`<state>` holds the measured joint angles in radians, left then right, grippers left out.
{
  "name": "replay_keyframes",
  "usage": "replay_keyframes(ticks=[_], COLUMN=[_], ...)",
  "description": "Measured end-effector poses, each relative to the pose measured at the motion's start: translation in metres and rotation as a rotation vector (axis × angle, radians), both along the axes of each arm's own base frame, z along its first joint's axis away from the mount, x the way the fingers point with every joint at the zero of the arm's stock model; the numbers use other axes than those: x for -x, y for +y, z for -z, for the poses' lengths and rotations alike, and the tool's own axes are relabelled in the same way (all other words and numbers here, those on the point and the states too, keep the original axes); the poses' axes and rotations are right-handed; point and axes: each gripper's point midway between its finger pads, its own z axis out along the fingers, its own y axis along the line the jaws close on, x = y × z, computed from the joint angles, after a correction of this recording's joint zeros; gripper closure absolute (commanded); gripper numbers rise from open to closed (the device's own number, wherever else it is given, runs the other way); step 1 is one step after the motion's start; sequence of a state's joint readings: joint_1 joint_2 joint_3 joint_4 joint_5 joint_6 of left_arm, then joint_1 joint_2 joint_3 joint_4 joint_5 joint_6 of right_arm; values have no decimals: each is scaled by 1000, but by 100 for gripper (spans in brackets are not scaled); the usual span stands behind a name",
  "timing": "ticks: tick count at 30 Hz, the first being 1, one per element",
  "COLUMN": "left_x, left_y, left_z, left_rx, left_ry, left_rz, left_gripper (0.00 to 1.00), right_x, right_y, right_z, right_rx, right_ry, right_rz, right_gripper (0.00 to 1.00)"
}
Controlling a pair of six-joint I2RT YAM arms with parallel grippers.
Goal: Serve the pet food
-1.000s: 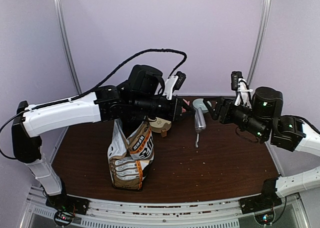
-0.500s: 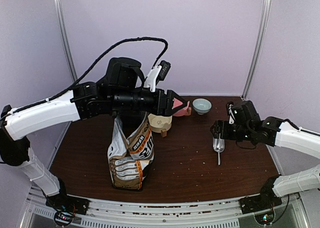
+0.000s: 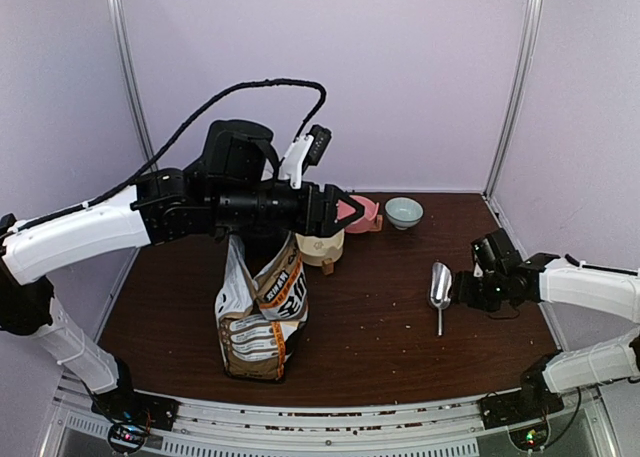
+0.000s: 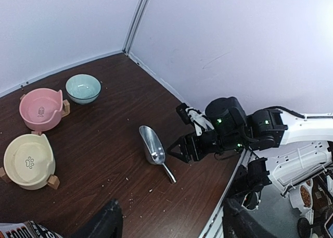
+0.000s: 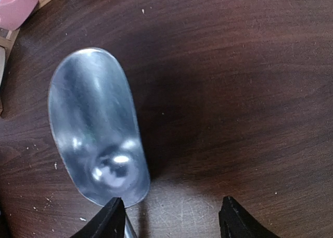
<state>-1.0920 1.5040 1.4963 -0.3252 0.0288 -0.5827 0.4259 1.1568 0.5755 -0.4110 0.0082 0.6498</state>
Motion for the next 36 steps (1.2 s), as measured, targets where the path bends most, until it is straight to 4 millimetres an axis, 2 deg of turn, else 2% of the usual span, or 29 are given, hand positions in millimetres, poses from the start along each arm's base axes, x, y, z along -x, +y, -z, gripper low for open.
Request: replay_keyframes(ticks=[3,8,14,18,21,26,33,36], left_x=[0,0,-1,-1,-1,-1,-4,-3], left_y=[4,8,8,8,9,9,14,20], left_z=[-2,-4,-3,-1,1,1,1,-3], left_rx=[-2,-1,-5,-8,-12,-13,-19,-19], left_ry=[-5,-9,-9,-7,-5,-6,-5,-2], left_rz=[-10,-21,-24,-24,-25,-28,-55,-72], left_gripper=[31,30,30,30,29,29,28,27], right_x=[8,20,33,34,31,34,27,28], right_y=[2,18,42,50,47,44,51,49], right_z=[11,15,24,30,34,46,47,45], right_rx=[-46,-135,-132,-77,-32,28,59,67], right_ry=[24,21,49,75,82,108,98,93], right_rz=[-10,-74,-173,-218,-217,-230,-254,-251], right_gripper=[34,34,40,49,58,65,97,100])
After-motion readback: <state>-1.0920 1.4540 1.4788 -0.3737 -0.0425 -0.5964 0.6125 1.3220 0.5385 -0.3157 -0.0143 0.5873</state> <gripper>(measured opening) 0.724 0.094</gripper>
